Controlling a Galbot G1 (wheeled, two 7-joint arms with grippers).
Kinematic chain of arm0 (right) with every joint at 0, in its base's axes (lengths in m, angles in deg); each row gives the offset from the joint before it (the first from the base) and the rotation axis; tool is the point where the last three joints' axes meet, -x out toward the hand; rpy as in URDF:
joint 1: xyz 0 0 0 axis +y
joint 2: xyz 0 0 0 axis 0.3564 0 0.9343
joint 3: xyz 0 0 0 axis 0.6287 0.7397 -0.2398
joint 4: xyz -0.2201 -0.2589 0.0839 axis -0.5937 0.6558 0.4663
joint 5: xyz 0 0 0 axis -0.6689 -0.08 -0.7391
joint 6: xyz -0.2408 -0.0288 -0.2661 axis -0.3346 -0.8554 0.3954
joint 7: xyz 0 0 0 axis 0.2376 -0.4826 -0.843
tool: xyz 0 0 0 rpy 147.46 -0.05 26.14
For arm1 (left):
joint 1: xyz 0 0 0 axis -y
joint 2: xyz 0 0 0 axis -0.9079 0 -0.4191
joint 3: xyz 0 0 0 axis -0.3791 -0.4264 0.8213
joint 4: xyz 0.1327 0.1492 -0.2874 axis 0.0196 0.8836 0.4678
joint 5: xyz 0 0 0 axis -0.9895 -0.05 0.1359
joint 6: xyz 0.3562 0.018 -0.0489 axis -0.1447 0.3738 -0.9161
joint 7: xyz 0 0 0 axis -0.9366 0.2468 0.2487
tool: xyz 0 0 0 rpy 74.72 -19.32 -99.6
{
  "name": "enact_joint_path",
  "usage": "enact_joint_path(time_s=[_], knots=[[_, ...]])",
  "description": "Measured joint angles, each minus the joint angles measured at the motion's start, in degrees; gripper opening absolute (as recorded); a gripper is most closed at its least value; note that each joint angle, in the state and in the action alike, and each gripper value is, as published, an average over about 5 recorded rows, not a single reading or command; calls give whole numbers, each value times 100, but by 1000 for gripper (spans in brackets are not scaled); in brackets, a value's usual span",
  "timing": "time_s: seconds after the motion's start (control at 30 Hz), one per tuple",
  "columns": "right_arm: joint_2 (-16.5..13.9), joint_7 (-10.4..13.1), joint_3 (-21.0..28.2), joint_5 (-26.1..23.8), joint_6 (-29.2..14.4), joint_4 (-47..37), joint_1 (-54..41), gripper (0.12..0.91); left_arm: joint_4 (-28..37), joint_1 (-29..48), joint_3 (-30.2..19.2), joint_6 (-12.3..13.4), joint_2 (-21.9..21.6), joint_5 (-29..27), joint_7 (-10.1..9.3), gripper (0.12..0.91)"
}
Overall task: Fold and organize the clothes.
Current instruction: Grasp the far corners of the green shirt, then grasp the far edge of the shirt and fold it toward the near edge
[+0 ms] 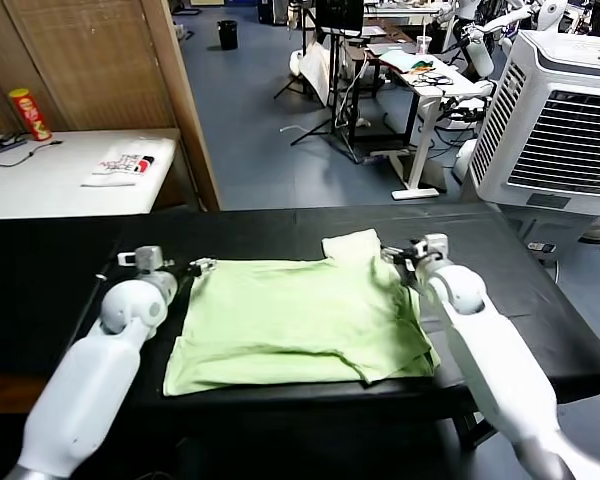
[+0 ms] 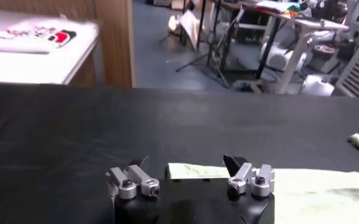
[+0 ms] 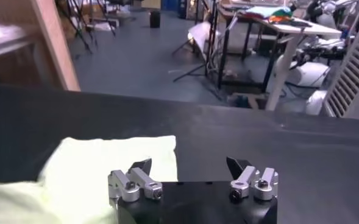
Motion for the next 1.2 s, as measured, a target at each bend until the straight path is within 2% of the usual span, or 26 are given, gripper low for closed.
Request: enact_joint_path(time_s=[0.2,0.3,0.37,0.57,0.67,0.73,0.8,1.0,1.2], knots=[[228,-93,16,33,81,-431,-234,776,335,134,-63,-20,84,-7,114,798],[335,-117,-22,102,156,-539,-253,676,423,146,-69,-10,94,-10,166,775],[387,-108,-45,157,219,-557,-239,569,450,143,-67,-3,88,-11,201,710],[454,-82,-71,171,227,-498,-136,244,454,112,-62,0,74,-4,291,417],[453,-92,-72,143,106,-441,-72,141,423,102,-64,14,79,3,342,249],[429,-120,-74,115,-70,-396,-20,125,412,103,-66,42,86,-2,369,165],[391,-156,-91,118,-287,-344,33,122,410,110,-62,94,97,-37,380,131],[181,-283,-232,321,-777,103,275,122,210,16,102,195,110,-434,467,127],[-270,-509,-391,481,-740,1084,788,122,-482,-321,334,206,-74,-503,448,127]])
